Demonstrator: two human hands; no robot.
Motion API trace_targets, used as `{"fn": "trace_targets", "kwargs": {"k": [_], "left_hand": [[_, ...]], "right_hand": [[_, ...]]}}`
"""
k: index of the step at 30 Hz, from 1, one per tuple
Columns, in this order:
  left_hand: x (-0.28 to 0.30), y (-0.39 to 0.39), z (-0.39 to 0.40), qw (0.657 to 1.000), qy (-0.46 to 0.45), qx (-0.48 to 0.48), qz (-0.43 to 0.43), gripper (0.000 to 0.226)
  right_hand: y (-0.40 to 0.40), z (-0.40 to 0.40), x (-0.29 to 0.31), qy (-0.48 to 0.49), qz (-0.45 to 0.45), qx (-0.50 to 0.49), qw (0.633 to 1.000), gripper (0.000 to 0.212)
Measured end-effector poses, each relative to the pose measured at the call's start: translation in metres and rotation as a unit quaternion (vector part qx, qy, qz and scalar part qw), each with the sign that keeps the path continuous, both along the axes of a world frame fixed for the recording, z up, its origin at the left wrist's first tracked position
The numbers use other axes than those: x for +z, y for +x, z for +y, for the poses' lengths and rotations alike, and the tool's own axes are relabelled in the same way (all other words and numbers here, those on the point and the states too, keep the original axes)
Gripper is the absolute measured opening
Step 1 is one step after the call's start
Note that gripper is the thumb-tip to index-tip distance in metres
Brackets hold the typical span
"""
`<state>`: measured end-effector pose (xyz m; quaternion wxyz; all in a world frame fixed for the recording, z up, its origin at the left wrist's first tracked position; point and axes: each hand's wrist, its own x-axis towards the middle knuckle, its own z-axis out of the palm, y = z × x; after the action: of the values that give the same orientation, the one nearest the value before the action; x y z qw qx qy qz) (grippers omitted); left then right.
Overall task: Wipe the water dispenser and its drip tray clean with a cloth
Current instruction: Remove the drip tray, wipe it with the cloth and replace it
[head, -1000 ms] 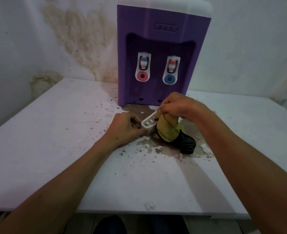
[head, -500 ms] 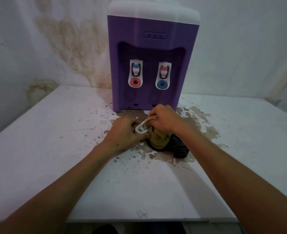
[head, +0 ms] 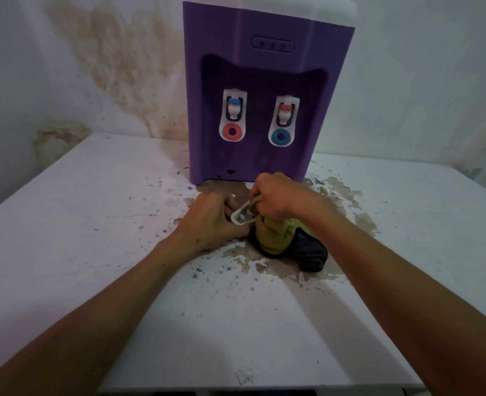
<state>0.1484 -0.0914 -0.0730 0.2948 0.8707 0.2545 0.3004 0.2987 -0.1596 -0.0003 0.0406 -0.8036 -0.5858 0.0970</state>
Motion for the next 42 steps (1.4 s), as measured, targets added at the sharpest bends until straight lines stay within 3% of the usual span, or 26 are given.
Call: {"fn": "trace_targets", "kwargs": {"k": [4,9,16,22,27,30,33,42], "left_hand": [[-0.001,0.001,0.002,1.0,-0.003,0.0,-0.003,0.032],[-0.001,0.001,0.004,1.0,-0.012,-0.012,-0.007,0.03],[-0.002,0.0,-0.002,1.0,0.004,0.007,-0.014,0.026],[-0.003,-0.003,-0.005,1.0,0.007,0.02,-0.012,0.028],[-0.003,-0.004,-0.003,1.0,-0.004,0.009,-0.016,0.039],[-0.002,-0.003,0.0,1.0,-0.006,0.02,0.001,0.042],[-0.003,-0.002,0.001,1.0,0.009,0.02,-0.005,0.039],[-0.005,-0.003,-0.002,0.998,0.051,0.006,-0.025,0.051]], "right_hand": [[-0.001,0.001,0.007,0.0,-0.007,-0.021,1.0,0.029],[0.002,-0.007,-0.02,0.111,0.007,-0.005,0.994,0.021],[-0.006,-0.005,0.008,-0.025,-0.001,-0.006,1.0,0.027],[-0.013,-0.011,0.008,-0.036,-0.039,0.014,0.998,0.031],[0.011,-0.027,0.012,0.047,0.048,-0.015,0.998,0.013],[0.024,-0.037,0.02,0.124,0.057,-0.019,0.99,0.013],[0.027,-0.037,0.014,0.134,0.076,0.005,0.988,0.01],[0.029,-0.017,-0.017,0.119,-0.023,0.052,0.991,0.013]]}}
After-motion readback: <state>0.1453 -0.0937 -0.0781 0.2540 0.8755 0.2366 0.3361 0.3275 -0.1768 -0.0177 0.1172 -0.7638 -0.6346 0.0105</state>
